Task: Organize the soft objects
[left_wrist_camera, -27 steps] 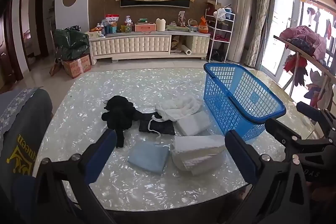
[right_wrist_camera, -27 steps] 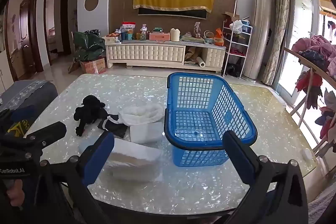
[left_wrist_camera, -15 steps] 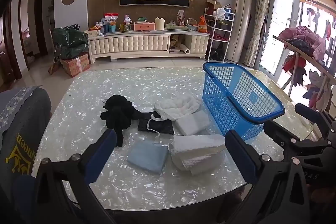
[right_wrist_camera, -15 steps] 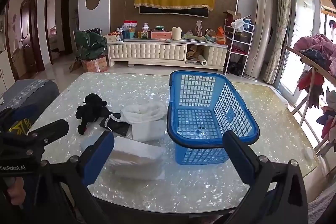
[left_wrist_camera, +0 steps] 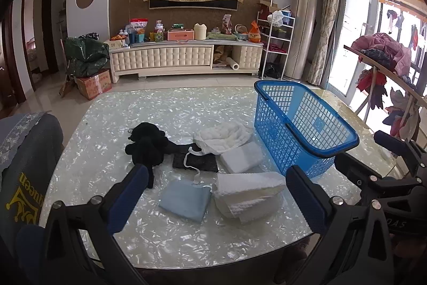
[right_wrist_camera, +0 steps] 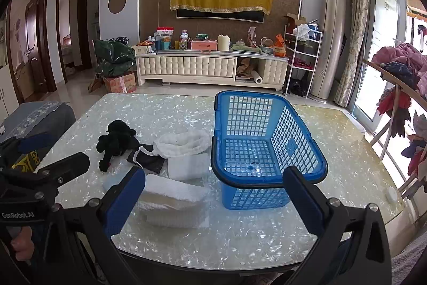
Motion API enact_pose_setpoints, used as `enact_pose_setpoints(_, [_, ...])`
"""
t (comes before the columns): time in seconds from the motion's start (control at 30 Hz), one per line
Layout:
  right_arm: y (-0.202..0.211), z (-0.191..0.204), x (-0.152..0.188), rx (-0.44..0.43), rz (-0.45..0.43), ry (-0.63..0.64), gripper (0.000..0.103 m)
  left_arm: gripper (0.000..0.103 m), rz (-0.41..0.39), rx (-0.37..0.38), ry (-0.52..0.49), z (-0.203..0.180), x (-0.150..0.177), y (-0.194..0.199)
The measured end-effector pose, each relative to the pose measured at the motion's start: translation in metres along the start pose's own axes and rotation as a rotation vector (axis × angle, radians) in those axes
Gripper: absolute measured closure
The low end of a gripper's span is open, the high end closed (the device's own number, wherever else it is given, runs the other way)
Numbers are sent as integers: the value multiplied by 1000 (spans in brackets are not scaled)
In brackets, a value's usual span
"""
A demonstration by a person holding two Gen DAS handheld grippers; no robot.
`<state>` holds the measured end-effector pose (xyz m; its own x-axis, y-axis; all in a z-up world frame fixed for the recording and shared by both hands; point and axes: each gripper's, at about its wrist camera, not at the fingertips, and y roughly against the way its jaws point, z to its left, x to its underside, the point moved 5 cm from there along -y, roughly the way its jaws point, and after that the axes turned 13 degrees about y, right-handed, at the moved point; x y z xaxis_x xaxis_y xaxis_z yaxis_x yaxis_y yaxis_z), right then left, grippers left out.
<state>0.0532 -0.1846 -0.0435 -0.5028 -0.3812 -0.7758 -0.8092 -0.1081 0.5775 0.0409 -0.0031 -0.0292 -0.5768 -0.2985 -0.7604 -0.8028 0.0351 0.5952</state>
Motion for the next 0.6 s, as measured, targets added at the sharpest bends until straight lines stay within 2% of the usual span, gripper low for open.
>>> enact_pose_setpoints(0.6, [3, -1, 0, -3, 2, -13, 0, 0, 6, 10, 4, 1, 1, 1])
